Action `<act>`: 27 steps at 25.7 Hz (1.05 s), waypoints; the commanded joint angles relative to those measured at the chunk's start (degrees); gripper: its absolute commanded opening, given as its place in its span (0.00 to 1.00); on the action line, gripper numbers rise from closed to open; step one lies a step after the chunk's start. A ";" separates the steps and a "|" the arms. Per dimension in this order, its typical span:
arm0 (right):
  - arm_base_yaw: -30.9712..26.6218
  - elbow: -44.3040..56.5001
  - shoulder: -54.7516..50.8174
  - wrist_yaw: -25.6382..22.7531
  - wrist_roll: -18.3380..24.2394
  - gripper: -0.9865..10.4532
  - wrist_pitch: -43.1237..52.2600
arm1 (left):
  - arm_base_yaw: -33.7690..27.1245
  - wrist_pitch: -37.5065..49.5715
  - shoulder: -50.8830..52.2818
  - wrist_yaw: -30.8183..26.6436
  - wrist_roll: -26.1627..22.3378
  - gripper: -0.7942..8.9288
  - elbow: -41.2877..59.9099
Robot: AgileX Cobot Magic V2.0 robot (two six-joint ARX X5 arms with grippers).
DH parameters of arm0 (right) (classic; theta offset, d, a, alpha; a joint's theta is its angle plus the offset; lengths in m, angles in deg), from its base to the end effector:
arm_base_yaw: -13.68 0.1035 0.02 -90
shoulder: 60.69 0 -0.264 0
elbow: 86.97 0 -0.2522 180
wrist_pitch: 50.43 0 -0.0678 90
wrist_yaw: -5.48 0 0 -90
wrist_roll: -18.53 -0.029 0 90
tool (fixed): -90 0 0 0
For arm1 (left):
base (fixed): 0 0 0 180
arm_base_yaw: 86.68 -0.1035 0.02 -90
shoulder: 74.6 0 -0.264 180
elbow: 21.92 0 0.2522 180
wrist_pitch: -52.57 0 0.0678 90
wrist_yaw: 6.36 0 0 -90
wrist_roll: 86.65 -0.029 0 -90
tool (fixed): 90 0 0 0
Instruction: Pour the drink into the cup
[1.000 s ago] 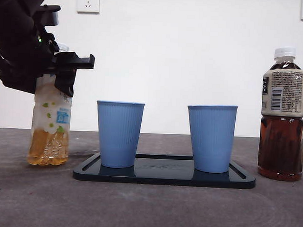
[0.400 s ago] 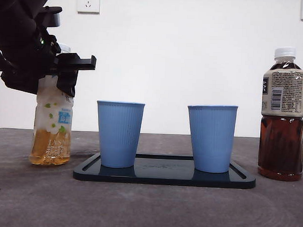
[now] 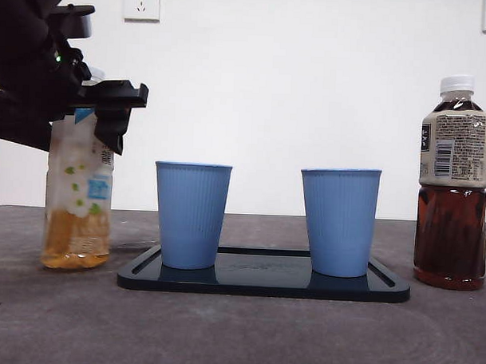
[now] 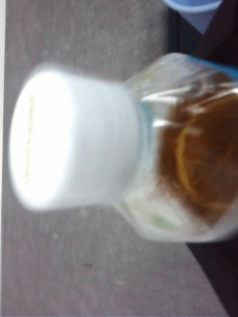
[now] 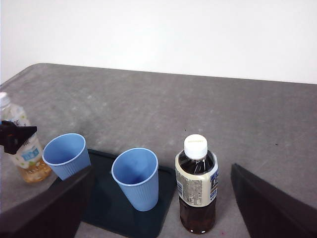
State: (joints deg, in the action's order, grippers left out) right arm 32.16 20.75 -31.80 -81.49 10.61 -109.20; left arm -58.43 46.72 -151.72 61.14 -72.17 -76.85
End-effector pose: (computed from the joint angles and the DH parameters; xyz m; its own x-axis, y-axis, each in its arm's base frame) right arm 0.0616 0.0222 0.3786 0.8964 0.3553 -0.2648 -0.3267 0.9337 0.1467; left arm 0.2503 -0.1219 0.2211 0.8994 -0.0489 -0.4343 0.0318 0.9984 -0.0465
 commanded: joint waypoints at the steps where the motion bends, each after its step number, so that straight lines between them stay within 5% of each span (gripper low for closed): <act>1: 0.31 -1.16 0.22 -0.04 -0.68 0.47 0.52 | 0.33 -0.13 0.26 -0.09 0.02 0.54 -0.77; 15: 0.31 -1.16 0.22 -0.02 -1.11 0.47 0.48 | 0.66 -3.28 8.68 0.94 -0.13 0.56 -0.77; 20: 0.31 -1.16 0.22 0.02 -1.09 0.47 0.42 | 0.70 -9.60 15.72 4.81 -0.11 0.66 -0.79; 27: 0.31 -1.16 0.22 1.77 -0.72 0.47 -1.33 | 0.70 -24.70 29.05 10.69 -0.22 0.66 -1.90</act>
State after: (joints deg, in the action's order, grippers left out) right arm 32.16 20.75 -31.80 -80.16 10.30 -110.62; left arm -58.04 22.96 -123.68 71.09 -72.17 -77.40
